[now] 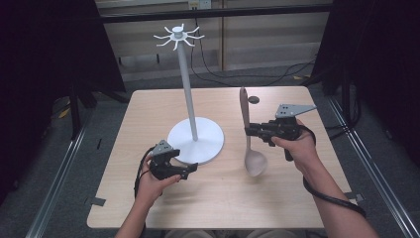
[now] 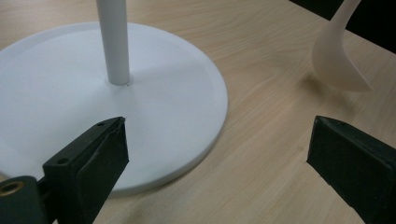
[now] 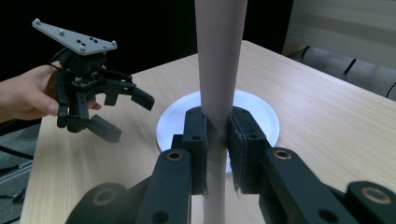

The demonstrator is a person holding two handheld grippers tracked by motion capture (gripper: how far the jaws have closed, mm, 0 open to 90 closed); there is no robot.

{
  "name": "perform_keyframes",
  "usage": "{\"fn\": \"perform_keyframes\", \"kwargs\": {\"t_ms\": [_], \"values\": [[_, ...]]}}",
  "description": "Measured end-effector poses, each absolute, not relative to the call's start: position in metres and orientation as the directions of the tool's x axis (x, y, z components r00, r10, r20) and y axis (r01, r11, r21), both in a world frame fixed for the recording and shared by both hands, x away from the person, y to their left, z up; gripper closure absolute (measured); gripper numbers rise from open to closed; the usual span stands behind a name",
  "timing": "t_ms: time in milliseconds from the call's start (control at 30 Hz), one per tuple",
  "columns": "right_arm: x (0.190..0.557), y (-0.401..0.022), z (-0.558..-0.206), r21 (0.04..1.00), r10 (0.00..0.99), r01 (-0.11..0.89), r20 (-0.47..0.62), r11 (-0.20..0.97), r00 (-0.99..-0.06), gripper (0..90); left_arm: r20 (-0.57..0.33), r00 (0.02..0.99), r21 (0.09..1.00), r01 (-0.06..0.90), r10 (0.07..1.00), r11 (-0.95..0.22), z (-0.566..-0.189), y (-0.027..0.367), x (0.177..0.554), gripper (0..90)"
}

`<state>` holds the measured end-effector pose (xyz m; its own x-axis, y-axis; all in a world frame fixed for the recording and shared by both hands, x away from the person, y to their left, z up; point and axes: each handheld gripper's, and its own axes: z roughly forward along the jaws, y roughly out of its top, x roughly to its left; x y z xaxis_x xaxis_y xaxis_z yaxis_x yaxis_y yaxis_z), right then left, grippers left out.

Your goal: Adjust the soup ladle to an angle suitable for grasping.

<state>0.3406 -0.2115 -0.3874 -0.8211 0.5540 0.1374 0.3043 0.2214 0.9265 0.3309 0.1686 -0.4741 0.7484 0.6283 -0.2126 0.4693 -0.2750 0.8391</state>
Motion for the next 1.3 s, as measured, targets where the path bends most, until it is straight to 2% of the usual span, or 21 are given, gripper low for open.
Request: {"fn": "perform_keyframes", "kwargs": {"t_ms": [533, 867, 1267, 1300], "values": [[0.334, -0.193, -0.379, 0.942, 0.560, 0.289, 0.147, 0.172, -0.815, 78.6, -0.211, 0.806, 0.888, 0.395, 0.554, -0.236, -0.447, 0.136, 0.328, 8.5], [0.331, -0.174, -0.374, 0.945, 0.559, 0.296, 0.170, 0.142, -0.812, 78.5, -0.210, 0.848, 0.917, 0.344, 0.487, -0.203, -0.428, 0.109, 0.327, 19.0], [0.328, -0.156, -0.369, 0.949, 0.555, 0.289, 0.175, 0.125, -0.813, 78.5, -0.174, 0.847, 0.937, 0.299, 0.502, -0.179, -0.416, 0.096, 0.326, 31.8], [0.327, -0.154, -0.368, 0.949, 0.556, 0.291, 0.178, 0.122, -0.812, 78.5, -0.174, 0.859, 0.939, 0.293, 0.482, -0.182, -0.416, 0.096, 0.328, 32.7]]}}
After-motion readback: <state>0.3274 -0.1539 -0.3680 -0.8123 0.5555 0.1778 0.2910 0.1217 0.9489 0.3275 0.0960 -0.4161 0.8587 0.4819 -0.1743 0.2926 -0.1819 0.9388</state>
